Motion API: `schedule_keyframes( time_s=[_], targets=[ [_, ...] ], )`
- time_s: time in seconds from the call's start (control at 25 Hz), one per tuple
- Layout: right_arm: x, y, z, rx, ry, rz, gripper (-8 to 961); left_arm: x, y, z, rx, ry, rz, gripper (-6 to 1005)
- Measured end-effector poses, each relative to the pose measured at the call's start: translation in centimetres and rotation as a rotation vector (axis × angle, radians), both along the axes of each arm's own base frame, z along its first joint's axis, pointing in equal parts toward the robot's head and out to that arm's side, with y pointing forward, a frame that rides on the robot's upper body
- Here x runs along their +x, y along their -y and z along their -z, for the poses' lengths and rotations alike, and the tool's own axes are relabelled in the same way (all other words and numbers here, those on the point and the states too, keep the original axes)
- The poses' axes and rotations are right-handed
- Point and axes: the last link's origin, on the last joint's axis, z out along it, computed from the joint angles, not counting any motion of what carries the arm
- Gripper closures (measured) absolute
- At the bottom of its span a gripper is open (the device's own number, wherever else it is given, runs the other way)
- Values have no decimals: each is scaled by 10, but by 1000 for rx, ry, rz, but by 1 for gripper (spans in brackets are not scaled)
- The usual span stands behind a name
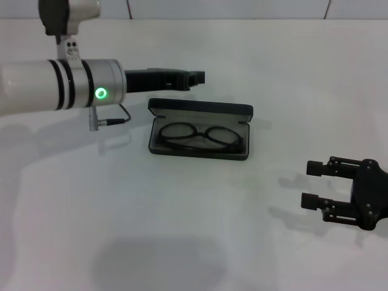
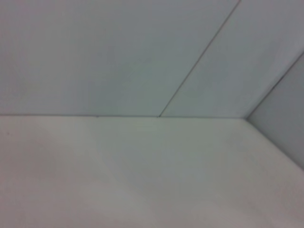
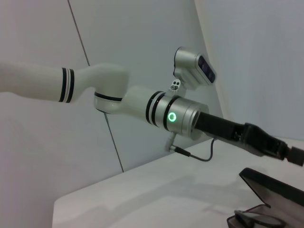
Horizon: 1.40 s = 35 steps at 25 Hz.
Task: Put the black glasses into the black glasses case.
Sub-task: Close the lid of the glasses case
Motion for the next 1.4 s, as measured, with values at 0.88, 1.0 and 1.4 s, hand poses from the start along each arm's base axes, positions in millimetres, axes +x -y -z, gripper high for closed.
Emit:
schedule_keyframes(
  time_s=[0.88, 1.0, 1.4],
  targets=[
    [0, -1, 2, 7, 5, -3, 294, -12, 15, 12, -17, -40, 20, 962],
    [0, -2, 2, 7, 5, -4, 294, -11, 20, 15, -16, -18, 37, 961],
    [-2, -4, 2, 11, 0, -5, 293, -13, 34, 21, 2, 3, 108, 959]
  ],
)
